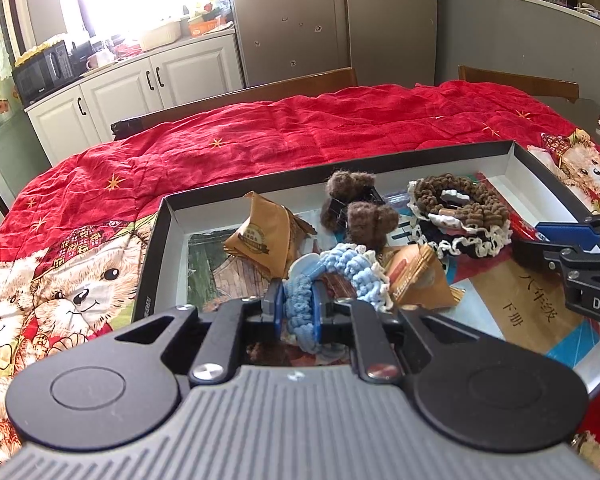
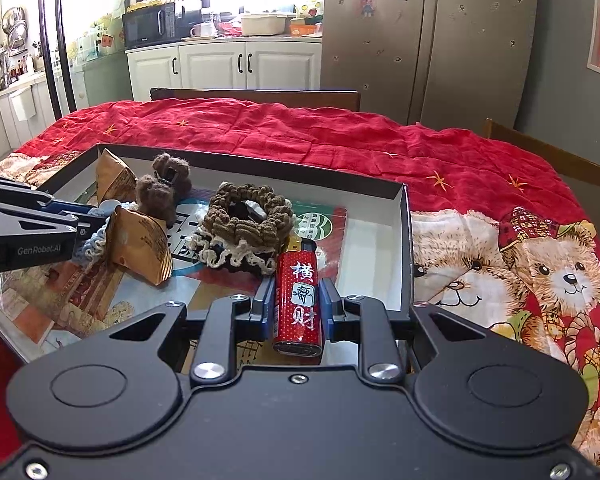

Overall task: Organize objects
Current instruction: 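Lower the scrunchie and lighter toward the box interior with both tools, then open both tools to release the blue scrunchie and red lighter in the box, then withdraw both open tools up and away from the box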

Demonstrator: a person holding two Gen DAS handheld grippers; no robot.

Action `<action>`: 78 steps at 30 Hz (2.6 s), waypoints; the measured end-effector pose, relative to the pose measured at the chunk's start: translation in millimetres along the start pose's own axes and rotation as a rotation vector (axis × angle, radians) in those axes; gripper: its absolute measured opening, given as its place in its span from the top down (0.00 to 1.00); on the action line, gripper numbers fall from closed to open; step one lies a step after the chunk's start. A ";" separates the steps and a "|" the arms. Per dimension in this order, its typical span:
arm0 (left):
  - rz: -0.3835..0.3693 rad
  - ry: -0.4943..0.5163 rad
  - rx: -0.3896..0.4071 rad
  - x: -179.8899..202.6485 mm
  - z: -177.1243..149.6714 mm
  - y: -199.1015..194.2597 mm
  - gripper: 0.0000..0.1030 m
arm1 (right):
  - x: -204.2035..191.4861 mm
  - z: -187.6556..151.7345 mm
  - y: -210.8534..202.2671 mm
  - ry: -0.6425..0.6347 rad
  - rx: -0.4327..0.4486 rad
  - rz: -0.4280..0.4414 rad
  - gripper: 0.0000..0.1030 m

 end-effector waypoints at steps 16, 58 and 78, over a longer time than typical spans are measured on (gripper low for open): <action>0.010 0.010 0.013 1.2 0.3 -2.7 0.65 | -0.1 -0.5 0.2 -0.001 0.000 -0.003 0.78; 0.016 0.021 0.185 -9.8 7.3 -113.9 0.32 | -29.9 11.0 -120.4 -0.080 0.142 0.070 0.69; -0.051 0.064 0.182 -11.6 -44.2 -168.4 0.29 | -62.5 -31.1 -171.5 -0.137 0.118 0.140 0.69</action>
Point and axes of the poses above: each gripper's, at about its wrist camera, not at the fingertips, and y roughly the way its jaws point, x to its right, z to its top, the point moved 6 cm from there along y, roughly the way its jaws point, and after that the axes turned 3 degrees about x, right-handed, at the moved point
